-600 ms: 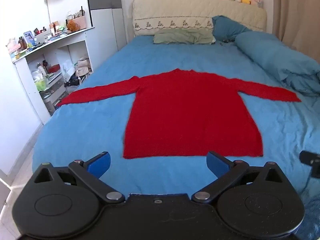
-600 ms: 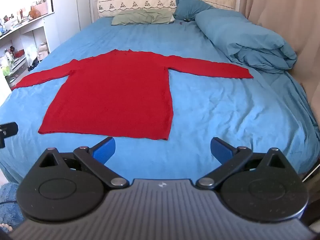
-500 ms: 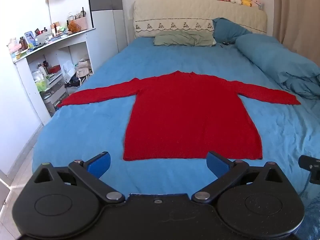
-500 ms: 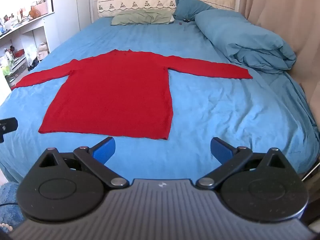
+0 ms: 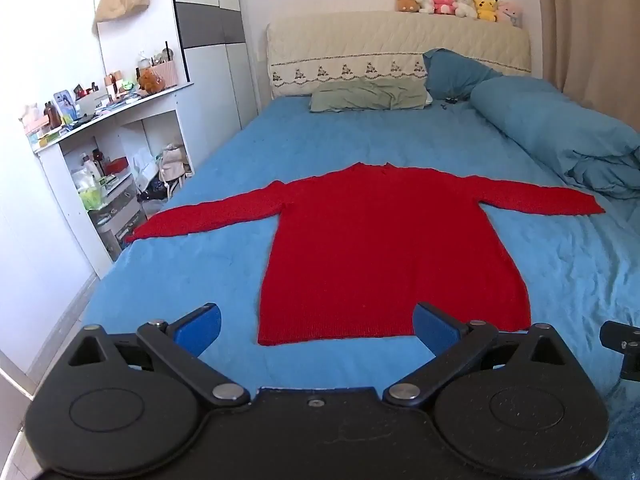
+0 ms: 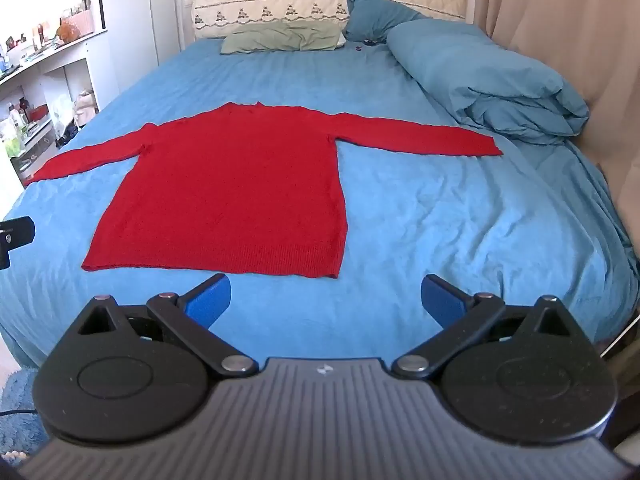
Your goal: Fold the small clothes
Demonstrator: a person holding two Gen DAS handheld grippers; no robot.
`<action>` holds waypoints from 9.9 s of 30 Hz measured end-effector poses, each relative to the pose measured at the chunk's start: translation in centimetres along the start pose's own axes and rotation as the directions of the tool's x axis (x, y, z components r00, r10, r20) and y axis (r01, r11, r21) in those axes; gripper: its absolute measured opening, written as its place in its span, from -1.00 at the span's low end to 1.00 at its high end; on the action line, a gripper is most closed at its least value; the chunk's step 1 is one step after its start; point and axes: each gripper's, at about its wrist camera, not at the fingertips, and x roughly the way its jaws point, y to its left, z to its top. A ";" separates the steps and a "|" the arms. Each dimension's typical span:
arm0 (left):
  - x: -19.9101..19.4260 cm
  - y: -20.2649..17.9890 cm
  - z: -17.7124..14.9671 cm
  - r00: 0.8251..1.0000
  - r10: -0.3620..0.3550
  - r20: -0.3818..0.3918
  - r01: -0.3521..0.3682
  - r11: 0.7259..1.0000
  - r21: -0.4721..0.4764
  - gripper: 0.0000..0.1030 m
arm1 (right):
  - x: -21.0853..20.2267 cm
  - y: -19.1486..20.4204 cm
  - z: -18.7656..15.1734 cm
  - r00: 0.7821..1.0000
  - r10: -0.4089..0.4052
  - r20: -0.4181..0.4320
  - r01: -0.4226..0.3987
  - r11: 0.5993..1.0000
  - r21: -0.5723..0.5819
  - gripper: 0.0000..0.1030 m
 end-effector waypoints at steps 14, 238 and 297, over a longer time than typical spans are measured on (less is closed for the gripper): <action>-0.5 0.3 0.0 1.000 -0.008 0.005 0.008 1.000 -0.001 1.00 | -0.2 -0.2 -0.1 1.000 0.016 0.002 -0.016 1.000 0.010 1.00; 50.0 1.0 25.2 0.992 -0.120 0.023 0.122 0.984 -0.129 -0.92 | 50.3 3.0 20.9 0.963 0.253 -0.098 -0.252 0.968 0.017 0.84; 37.7 7.3 22.7 0.995 -0.098 -0.012 0.091 0.962 -0.258 1.00 | 38.4 6.1 27.4 0.973 0.229 0.026 -0.229 0.973 0.016 1.00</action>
